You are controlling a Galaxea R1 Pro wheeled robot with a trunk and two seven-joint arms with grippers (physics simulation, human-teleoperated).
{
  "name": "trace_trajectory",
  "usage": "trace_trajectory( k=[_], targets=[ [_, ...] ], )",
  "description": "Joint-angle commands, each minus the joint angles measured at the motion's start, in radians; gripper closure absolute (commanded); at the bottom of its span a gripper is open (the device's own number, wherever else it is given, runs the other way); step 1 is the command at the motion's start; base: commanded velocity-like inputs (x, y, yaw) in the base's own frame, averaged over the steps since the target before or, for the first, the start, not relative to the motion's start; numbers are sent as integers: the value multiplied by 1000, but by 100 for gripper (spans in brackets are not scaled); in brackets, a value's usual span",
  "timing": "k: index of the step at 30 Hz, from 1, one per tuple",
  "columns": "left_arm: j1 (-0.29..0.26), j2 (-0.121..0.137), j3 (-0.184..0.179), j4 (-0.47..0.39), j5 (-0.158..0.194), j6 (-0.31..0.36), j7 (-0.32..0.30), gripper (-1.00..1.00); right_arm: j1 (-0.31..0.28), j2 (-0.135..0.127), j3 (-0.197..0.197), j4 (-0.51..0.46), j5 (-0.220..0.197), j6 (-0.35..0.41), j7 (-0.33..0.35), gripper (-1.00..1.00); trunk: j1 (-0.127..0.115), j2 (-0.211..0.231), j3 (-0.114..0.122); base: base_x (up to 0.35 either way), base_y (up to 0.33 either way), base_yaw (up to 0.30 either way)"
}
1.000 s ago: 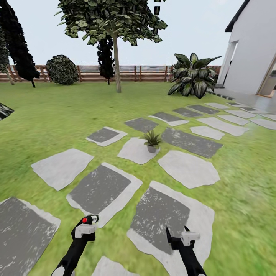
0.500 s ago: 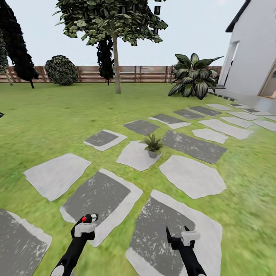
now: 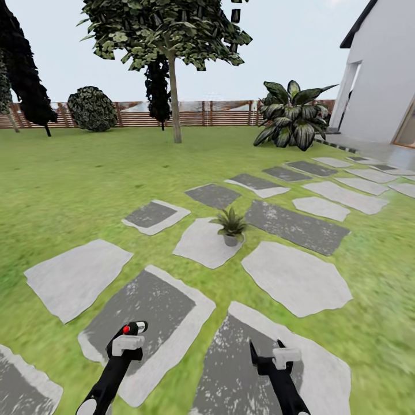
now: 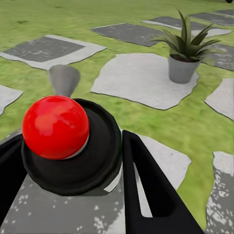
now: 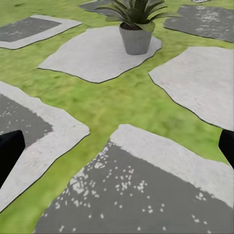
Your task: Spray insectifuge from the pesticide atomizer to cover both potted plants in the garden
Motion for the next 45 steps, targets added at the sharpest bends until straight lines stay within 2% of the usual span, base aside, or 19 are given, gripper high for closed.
trace_trajectory(
  k=[1, 22, 34, 45],
  targets=[
    [-1, -2, 8, 0, -9, -3, -7, 100, -1, -1, 4, 1, -11, -3, 3, -100, 0, 0, -1, 333, 0, 0],
    [-1, -2, 8, 0, -9, -3, -7, 100, -1, 1, 6, 3, -11, -3, 5, -100, 0, 0, -1, 333, 40, -9],
    [0, -2, 8, 0, -9, -5, -8, 100, -1, 0, 6, 2, -12, -3, 5, -100, 0, 0, 4, 301, 50, -205],
    [0, -1, 8, -2, -9, -8, -8, 100, -1, 0, 6, 2, -12, -3, 5, -100, 0, 0, 9, 53, 1, -246]
  ],
)
